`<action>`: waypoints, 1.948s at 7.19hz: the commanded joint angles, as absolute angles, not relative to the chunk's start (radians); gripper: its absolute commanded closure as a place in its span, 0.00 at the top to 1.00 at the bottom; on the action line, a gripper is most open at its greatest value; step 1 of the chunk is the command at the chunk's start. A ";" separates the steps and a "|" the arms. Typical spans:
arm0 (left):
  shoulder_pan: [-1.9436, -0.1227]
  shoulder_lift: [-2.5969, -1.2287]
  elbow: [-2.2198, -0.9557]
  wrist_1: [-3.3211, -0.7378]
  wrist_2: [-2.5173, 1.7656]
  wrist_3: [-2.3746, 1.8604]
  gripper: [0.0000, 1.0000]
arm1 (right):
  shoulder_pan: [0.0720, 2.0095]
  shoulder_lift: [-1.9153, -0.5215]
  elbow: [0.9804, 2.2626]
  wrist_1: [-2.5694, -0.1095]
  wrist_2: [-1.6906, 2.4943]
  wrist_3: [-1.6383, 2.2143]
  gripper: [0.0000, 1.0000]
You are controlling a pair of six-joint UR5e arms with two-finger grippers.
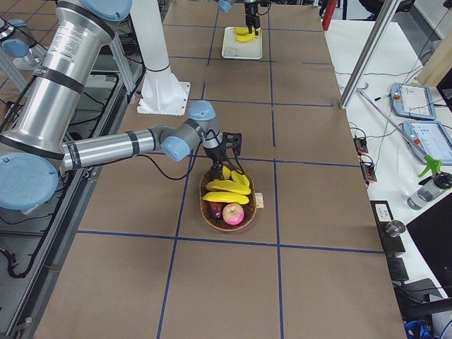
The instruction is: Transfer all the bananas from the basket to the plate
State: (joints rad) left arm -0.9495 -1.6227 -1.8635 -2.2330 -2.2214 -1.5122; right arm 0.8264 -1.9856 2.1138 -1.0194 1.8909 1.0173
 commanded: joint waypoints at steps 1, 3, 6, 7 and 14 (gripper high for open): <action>-0.946 -1.621 -1.867 -2.233 -2.221 -1.513 1.00 | 0.729 -2.005 2.074 -1.005 1.796 1.068 0.99; -0.937 -1.621 -1.867 -2.233 -2.220 -1.514 1.00 | 0.712 -2.023 2.066 -1.005 1.795 1.069 0.92; -0.928 -1.621 -1.864 -2.232 -2.220 -1.514 1.00 | 0.704 -2.003 2.066 -1.006 1.805 1.071 0.67; -0.927 -1.621 -1.864 -2.232 -2.220 -1.514 1.00 | 0.701 -2.003 2.063 -1.009 1.805 1.071 0.62; -0.922 -1.621 -1.862 -2.232 -2.218 -1.513 1.00 | 0.673 -1.987 2.017 -1.014 1.804 1.069 0.36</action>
